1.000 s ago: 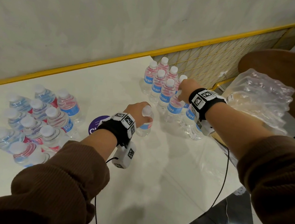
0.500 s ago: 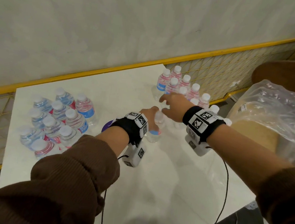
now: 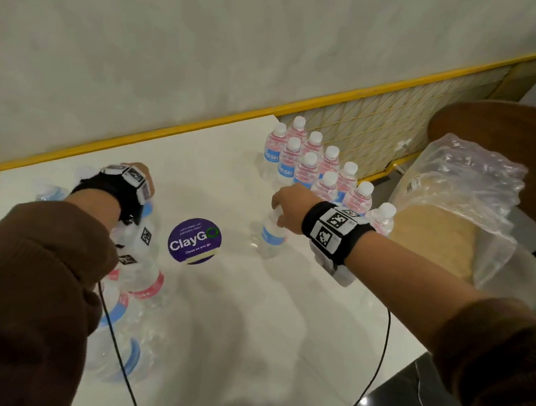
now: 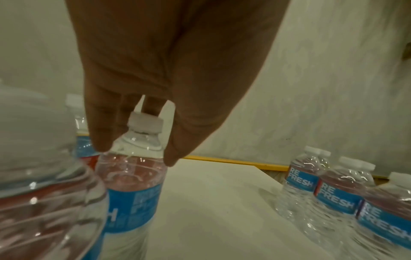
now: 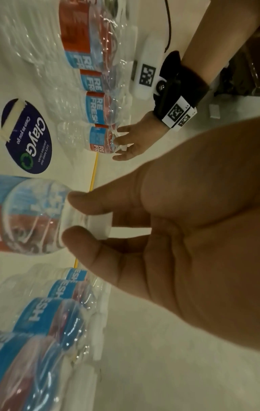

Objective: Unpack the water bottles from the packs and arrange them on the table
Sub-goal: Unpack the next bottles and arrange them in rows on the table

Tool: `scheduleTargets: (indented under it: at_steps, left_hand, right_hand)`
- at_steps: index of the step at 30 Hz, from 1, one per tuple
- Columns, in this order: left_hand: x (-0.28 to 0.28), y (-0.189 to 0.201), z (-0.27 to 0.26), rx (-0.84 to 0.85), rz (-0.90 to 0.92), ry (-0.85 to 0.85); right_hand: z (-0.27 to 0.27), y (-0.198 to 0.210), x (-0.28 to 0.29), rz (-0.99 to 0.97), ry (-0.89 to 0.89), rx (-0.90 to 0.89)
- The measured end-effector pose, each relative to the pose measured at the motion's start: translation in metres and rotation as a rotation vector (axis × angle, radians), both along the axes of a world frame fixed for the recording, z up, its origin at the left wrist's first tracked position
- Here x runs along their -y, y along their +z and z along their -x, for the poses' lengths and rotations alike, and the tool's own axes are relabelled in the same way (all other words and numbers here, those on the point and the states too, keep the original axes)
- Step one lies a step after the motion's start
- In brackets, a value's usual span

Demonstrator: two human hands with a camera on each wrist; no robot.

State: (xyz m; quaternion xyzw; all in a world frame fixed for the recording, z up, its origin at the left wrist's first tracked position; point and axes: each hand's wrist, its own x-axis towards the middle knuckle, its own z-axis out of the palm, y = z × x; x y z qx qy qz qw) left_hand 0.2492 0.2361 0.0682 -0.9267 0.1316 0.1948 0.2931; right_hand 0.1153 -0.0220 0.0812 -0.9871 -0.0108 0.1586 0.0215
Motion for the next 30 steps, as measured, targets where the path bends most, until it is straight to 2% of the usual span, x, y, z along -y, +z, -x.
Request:
scheduleTargets:
  at_steps: [4, 8, 11, 13, 15, 18, 23, 30]
  left_hand:
    - [-0.002, 0.001, -0.009, 0.043, 0.107, 0.048]
    - [0.012, 0.005, -0.004, -0.023, 0.247, 0.109]
    - [0.027, -0.02, -0.023, -0.082, 0.386, 0.125]
    - [0.042, -0.035, -0.031, -0.098, 0.488, 0.067]
    - [0.071, -0.006, 0.01, -0.075, 0.579, -0.018]
    - [0.114, 0.007, 0.052, -0.123, 0.706, -0.046]
    - [0.155, -0.003, 0.082, -0.161, 0.838, -0.089]
    - [0.163, -0.032, 0.098, -0.225, 0.817, -0.089]
  right_hand:
    - [0.007, 0.002, 0.013, 0.083, -0.01, -0.075]
    - [0.02, 0.006, 0.04, 0.084, -0.074, -0.078]
    - [0.029, 0.009, 0.061, 0.067, -0.125, -0.071]
    - [0.032, 0.01, 0.073, 0.046, -0.154, -0.074]
    - [0.033, 0.012, 0.081, 0.038, -0.176, -0.086]
    - [0.033, 0.01, 0.089, 0.049, -0.183, -0.094]
    - [0.032, 0.006, 0.093, 0.076, -0.148, -0.096]
    - [0.025, 0.003, 0.105, 0.125, -0.194, -0.102]
